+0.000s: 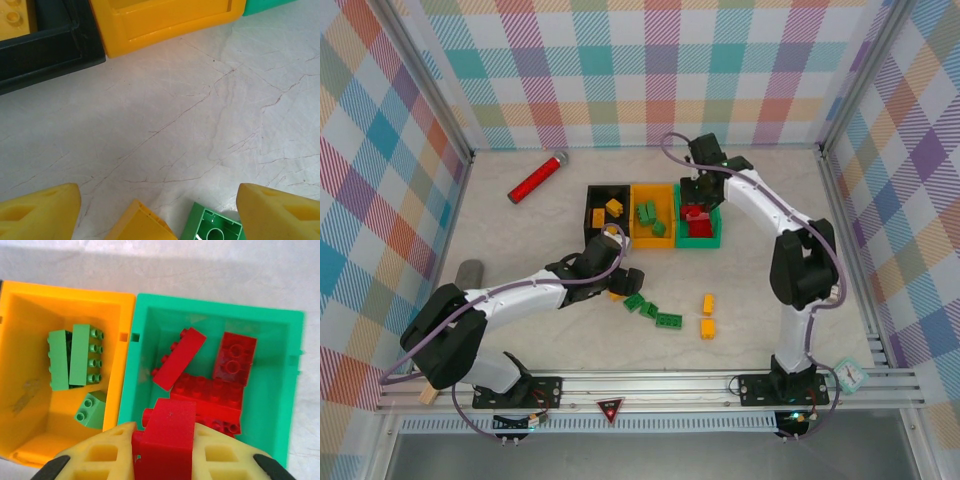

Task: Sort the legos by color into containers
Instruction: Place the lego in the container, then turn over the lego at the bottom-center of the table.

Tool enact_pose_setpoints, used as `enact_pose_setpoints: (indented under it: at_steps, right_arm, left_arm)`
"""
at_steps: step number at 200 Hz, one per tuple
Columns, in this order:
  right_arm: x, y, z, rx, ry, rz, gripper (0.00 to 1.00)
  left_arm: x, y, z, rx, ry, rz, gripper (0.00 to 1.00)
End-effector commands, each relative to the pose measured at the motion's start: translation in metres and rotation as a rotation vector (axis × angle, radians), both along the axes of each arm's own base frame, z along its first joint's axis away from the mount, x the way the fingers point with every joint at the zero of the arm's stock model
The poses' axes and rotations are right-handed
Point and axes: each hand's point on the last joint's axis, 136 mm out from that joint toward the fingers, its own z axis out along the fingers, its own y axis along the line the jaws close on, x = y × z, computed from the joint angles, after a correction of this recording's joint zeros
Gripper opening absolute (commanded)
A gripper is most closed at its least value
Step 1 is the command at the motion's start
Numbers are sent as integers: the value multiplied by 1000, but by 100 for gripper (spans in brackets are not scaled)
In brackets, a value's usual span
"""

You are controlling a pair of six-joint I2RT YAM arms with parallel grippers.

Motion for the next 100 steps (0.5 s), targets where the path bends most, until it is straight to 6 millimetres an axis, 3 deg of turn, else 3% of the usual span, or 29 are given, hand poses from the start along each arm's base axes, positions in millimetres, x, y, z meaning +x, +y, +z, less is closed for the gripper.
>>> enact_pose_setpoints:
  at_steps: [1,7,20,60,100]
  right_arm:
    - [-9,19,2,77,42,48,29]
    - [-11,20,1,92,46,47,36]
    - [-15,20,0,102,49,40,42]
    - [-36,8,0,86,52,37,46]
    - [-82,-4,8,135,61,41,46]
  left_arm:
    - [7,4,9,-7,-48,13,81]
    - [7,4,9,-8,-48,14,81]
    - [7,4,10,-9,-49,13,81]
    - [6,2,8,-12,-46,8,81]
    - [7,4,10,-15,-60,17,81]
